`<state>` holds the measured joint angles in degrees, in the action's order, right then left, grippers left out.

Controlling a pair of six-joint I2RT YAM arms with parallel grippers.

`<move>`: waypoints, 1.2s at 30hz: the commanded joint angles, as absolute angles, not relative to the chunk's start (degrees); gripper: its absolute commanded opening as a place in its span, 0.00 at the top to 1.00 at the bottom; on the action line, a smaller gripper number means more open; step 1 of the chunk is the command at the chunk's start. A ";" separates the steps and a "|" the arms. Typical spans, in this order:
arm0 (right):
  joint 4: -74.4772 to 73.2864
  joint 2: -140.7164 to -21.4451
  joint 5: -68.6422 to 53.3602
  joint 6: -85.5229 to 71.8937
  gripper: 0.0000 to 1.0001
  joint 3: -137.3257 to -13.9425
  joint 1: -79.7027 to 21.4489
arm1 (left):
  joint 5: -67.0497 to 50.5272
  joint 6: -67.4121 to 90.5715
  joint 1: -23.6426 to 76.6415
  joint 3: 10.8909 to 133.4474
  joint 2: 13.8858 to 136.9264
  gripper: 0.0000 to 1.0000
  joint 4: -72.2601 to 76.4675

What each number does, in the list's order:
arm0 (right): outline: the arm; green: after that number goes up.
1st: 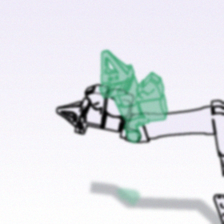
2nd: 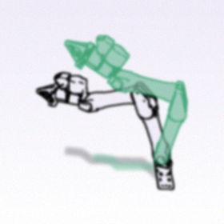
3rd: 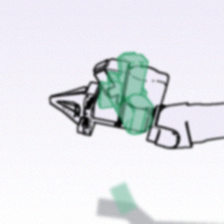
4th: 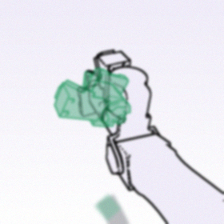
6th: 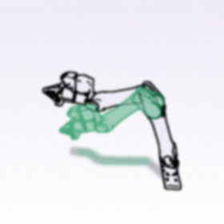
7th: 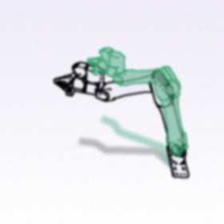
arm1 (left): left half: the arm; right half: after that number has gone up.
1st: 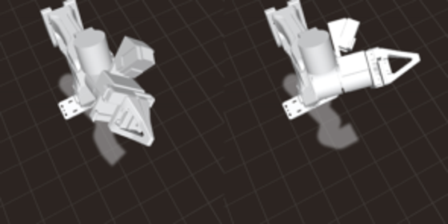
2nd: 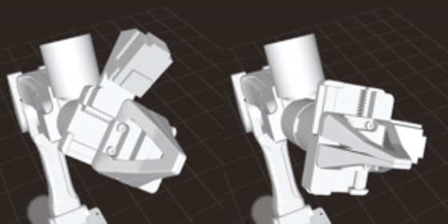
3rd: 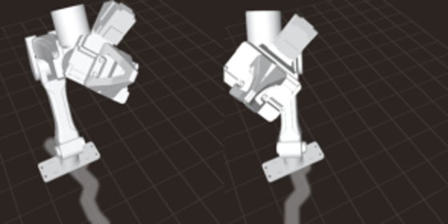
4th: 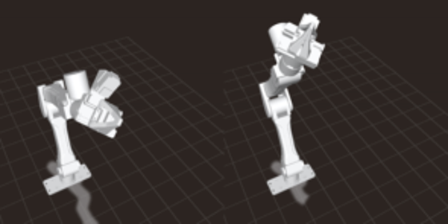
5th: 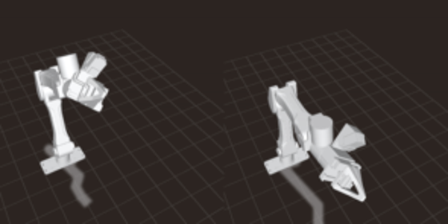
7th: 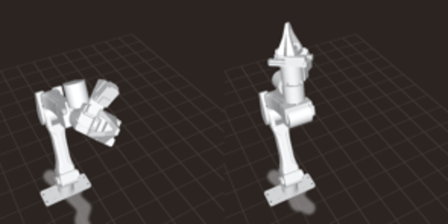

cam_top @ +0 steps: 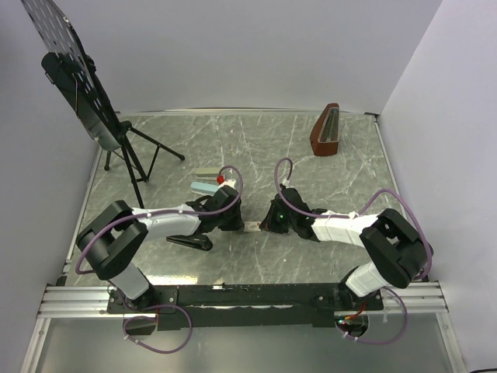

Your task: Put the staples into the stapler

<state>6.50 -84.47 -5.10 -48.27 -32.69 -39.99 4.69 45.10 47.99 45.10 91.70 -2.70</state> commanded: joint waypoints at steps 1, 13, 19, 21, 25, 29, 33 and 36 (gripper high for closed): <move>4.39 -84.20 -2.46 -46.76 1.00 -33.75 -40.60 | 6.15 44.47 48.78 47.63 92.72 0.81 -5.01; 5.89 -84.55 -3.87 -47.28 1.00 -33.66 -40.96 | 4.48 44.91 49.48 49.92 94.31 0.82 -4.92; 8.96 -84.55 -6.41 -48.51 0.98 -32.35 -40.96 | 2.64 45.70 49.48 49.57 94.75 0.87 -3.78; 10.36 -84.64 -7.38 -49.13 0.97 -31.82 -40.96 | 2.29 45.97 49.48 49.40 94.83 0.87 -3.43; 11.42 -84.73 -8.17 -49.75 0.93 -31.29 -40.87 | 1.58 46.76 49.48 49.13 94.83 0.99 -2.73; 12.39 -83.59 -8.09 -50.71 0.88 -29.97 -40.17 | 2.81 46.93 49.57 49.48 94.48 0.99 -4.12; 14.67 -82.53 -8.52 -51.76 0.83 -28.04 -39.64 | 5.09 47.46 49.48 49.74 94.13 0.99 -5.53; 16.70 -82.62 -9.84 -51.86 0.82 -27.42 -39.20 | 5.19 47.64 49.48 49.92 94.39 0.99 -5.98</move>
<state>13.06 -84.05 -7.25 -50.76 -28.95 -39.57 5.04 46.37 48.84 47.97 94.04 -5.08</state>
